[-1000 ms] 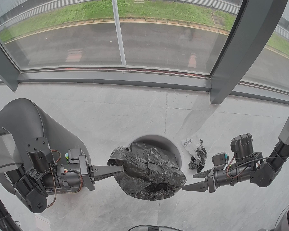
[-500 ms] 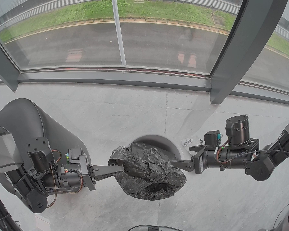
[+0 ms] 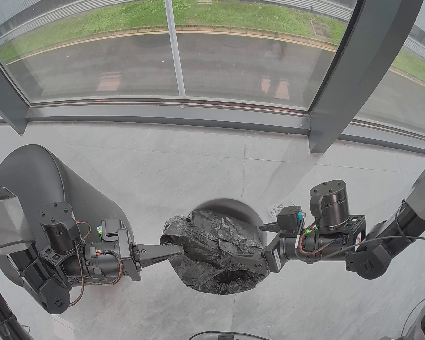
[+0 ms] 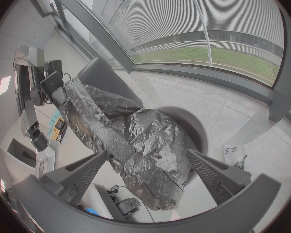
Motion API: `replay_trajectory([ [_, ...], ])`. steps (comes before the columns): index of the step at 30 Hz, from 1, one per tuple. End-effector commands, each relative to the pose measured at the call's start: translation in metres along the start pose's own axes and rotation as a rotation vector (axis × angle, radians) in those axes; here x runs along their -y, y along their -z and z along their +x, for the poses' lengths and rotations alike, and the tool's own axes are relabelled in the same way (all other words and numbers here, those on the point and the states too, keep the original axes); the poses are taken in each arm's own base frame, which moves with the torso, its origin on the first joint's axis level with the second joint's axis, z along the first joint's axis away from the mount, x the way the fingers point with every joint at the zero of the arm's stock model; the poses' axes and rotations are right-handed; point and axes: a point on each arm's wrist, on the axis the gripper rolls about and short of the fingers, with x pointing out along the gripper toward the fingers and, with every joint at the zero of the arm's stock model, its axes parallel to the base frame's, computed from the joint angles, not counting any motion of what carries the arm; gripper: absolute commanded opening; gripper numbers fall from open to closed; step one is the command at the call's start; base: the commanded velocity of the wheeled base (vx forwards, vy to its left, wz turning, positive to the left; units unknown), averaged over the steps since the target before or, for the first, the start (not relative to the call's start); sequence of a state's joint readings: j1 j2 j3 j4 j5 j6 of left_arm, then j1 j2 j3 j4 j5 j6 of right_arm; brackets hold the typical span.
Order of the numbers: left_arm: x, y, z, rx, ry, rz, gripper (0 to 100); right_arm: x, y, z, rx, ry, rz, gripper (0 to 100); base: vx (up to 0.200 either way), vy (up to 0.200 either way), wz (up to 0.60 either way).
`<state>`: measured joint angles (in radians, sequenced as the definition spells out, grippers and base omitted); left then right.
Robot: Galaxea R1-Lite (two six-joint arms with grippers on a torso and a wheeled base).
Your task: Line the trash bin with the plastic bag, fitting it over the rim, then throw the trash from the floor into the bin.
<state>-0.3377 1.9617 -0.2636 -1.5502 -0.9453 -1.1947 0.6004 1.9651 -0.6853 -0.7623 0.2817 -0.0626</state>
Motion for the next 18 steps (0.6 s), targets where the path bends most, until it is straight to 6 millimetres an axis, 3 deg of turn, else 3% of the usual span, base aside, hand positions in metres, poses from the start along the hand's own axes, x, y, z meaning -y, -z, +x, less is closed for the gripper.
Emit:
replay_trajectory([
  [1, -0.001, 0.000, 0.000, 0.000, -0.002, -0.002, 0, -0.005, 0.005, -0.016, -0.009, 0.031, -0.053, 100, 0.000, 0.000, 0.00],
  [9, 0.000, 0.000, 0.000, 0.000, -0.002, -0.002, 0, -0.009, 0.007, -0.014, -0.022, 0.067, -0.068, 100, 0.000, 0.000, 0.00],
  [10, 0.000, 0.000, 0.000, 0.000, -0.001, -0.001, 0, -0.013, 0.011, -0.002, -0.044, 0.051, -0.075, 100, 0.000, 0.000, 0.00],
  [18, 0.001, 0.000, 0.000, 0.001, 0.001, 0.001, 0, -0.010, 0.016, 0.027, -0.072, 0.087, -0.067, 100, 0.000, 0.000, 0.00],
])
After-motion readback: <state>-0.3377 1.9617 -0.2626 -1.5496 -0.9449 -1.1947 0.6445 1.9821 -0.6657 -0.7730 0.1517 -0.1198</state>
